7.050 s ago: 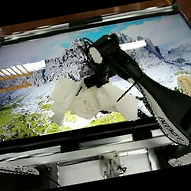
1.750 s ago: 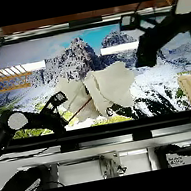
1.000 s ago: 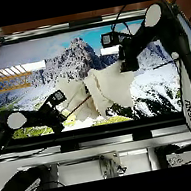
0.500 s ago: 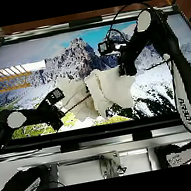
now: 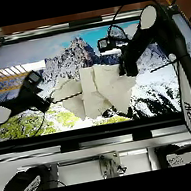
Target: Fold the shirts.
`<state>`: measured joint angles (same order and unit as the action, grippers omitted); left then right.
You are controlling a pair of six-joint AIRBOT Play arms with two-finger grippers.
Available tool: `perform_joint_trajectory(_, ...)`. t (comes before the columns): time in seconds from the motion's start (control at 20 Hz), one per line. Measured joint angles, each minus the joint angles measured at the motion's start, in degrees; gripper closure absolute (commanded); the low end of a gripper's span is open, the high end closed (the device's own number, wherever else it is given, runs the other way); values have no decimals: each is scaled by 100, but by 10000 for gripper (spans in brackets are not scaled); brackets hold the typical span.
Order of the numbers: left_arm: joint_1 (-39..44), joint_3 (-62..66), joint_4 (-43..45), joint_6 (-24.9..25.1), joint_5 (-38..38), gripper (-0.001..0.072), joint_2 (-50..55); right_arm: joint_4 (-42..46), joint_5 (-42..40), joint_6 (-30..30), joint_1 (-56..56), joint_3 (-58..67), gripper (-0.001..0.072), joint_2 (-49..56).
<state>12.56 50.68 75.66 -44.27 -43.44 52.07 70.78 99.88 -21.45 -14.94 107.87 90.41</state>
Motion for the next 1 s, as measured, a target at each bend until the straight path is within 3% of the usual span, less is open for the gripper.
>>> perform_joint_trajectory(0.2, -531, 616, 83, -256, 57, 35, -181, 0, 33, -409, -4, 0, 639, -376)
perform_joint_trajectory(0.25, -671, 713, 81, -535, 20, 46, -243, 2, 33, -564, -2, 0, 639, -483)
perform_joint_trajectory(0.35, -918, 789, 90, -1316, -310, 201, -321, 9, 31, -841, -2, 0, 639, -719)
perform_joint_trajectory(0.45, -1032, 643, -44, -2100, -879, 201, -365, 2, 2, -1117, -2, 2, 639, -944)
perform_joint_trajectory(0.6, -1132, -33, -802, -2688, -1425, 201, -422, 7, -98, -1574, -2, 2, 639, -1193)
perform_joint_trajectory(0.8, -898, -1080, -2437, -2050, -1252, 241, -439, 7, -144, -2004, -2, 2, 639, -1320)
perform_joint_trajectory(1.0, 153, -1628, -3252, -1373, -57, 180, -387, 2, -173, -2256, -2, 0, 639, -1357)
